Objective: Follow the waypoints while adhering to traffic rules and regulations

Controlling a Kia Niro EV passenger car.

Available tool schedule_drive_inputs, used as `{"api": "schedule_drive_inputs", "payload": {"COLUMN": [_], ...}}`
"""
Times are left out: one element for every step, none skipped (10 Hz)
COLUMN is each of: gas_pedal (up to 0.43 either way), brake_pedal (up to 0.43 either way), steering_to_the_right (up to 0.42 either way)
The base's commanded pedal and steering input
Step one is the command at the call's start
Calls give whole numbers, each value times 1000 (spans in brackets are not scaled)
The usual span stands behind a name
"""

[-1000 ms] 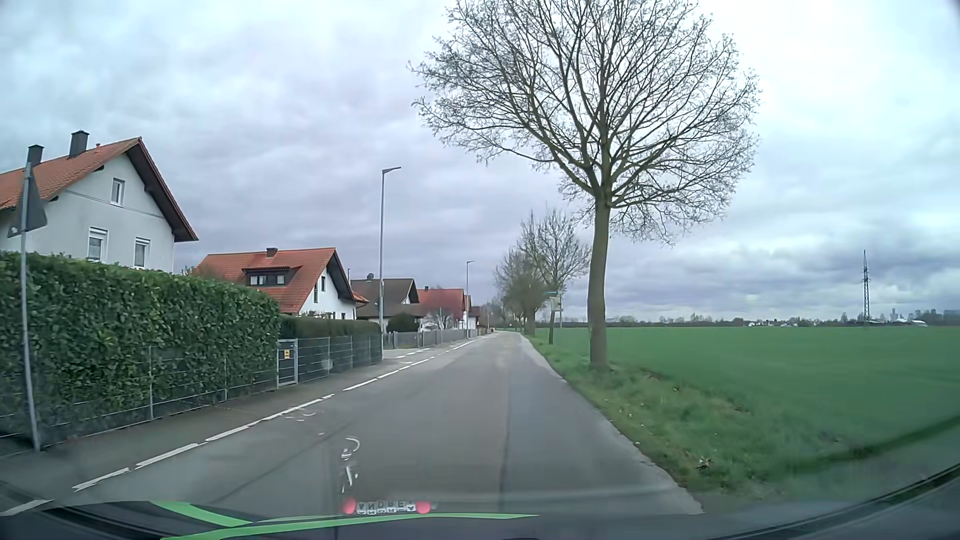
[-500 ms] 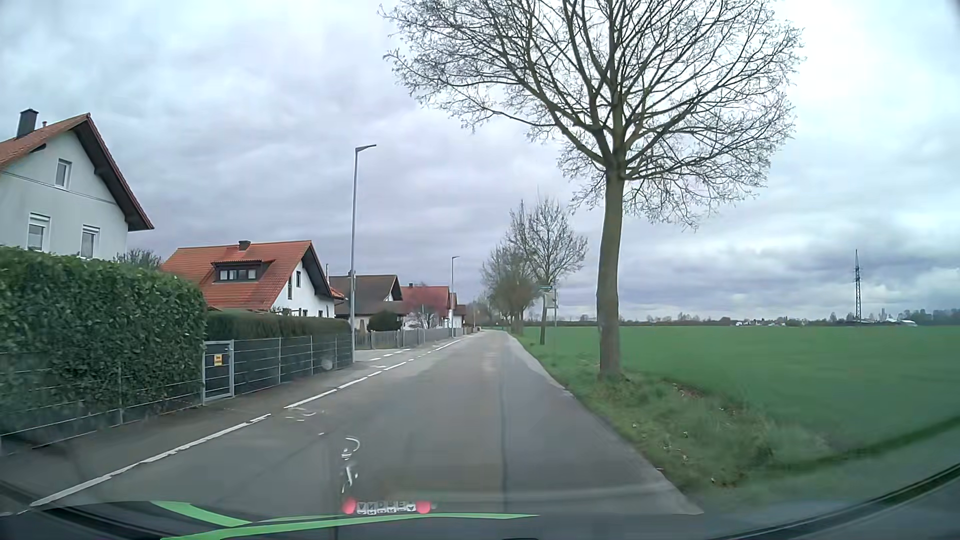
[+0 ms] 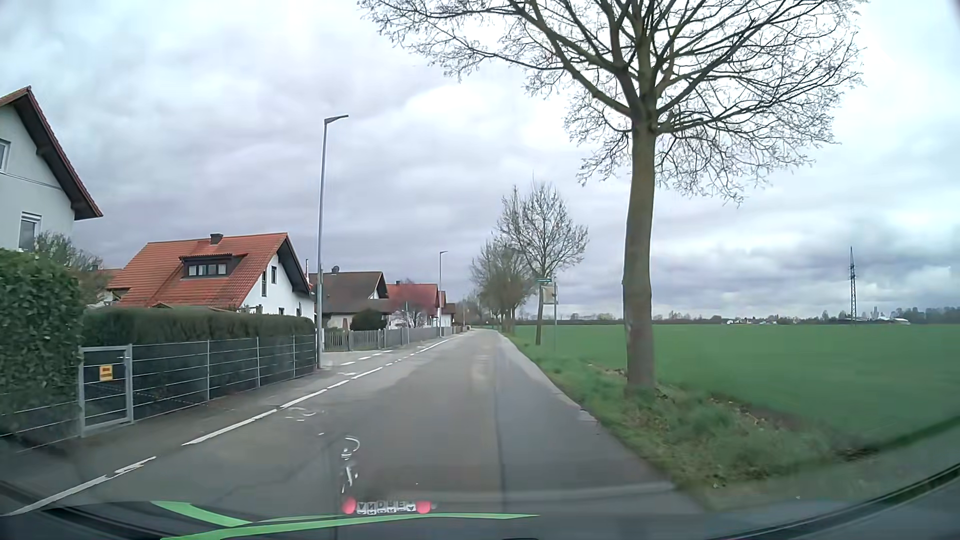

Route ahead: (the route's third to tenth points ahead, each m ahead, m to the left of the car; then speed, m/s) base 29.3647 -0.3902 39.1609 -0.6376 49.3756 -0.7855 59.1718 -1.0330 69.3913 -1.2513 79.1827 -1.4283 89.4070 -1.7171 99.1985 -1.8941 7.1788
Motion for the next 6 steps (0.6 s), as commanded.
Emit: {"api": "schedule_drive_inputs", "payload": {"gas_pedal": [209,197,189,189,189,189], "brake_pedal": [0,0,0,0,0,0], "steering_to_the_right": [4,4,3,3,3,3]}}
